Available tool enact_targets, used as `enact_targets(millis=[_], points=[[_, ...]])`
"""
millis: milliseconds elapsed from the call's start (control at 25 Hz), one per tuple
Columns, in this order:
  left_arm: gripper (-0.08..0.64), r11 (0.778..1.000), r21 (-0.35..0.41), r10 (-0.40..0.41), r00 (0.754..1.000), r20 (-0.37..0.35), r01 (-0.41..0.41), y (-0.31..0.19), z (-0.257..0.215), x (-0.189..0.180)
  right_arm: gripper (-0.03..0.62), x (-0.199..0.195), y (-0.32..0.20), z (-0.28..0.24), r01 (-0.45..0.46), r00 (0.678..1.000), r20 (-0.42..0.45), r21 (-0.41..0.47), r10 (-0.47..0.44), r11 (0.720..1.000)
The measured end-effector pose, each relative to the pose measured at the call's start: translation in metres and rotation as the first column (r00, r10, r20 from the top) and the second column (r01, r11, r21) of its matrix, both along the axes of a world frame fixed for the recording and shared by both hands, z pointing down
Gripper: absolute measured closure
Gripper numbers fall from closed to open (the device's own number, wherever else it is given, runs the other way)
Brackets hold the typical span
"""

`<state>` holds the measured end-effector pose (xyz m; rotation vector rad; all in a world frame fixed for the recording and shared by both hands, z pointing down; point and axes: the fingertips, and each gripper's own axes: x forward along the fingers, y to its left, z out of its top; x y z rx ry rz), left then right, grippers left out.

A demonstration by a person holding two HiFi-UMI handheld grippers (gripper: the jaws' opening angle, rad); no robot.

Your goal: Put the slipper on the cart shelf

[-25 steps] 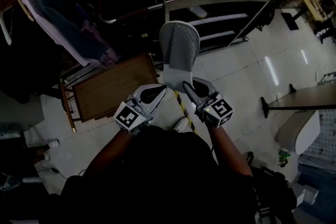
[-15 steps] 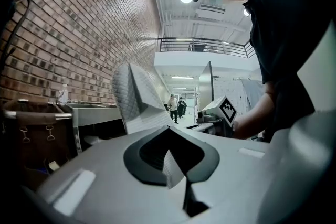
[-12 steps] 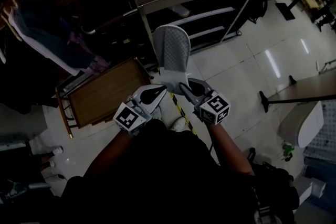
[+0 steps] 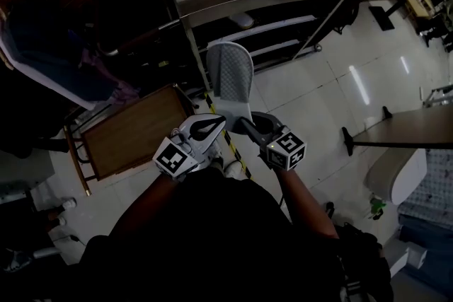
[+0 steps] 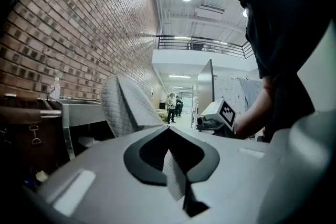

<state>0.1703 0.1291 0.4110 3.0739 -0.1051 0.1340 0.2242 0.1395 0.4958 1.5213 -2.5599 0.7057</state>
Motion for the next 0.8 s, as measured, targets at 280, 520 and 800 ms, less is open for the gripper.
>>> enact_targets(millis=[280,520,800], points=[[0.557,0.999,-0.035,0.002,1.000,-0.029,-0.003,-0.050,0.011,0.006,0.529,0.010,-0.047,0.035,-0.002,1.000,0.003,-0.103,0.003,0.995],[0.557,0.996,-0.087,-0.011,0.998,-0.062,0.005,-0.087,0.019,0.001,0.529,0.009,-0.074,0.058,0.009,1.000,0.013,-0.196,-0.007,0.980],[0.557,0.992,-0.122,0.021,0.997,-0.073,-0.030,-0.114,0.027,0.006,0.529,0.009,-0.090,0.090,0.010,0.987,0.153,-0.351,0.046,0.936]])
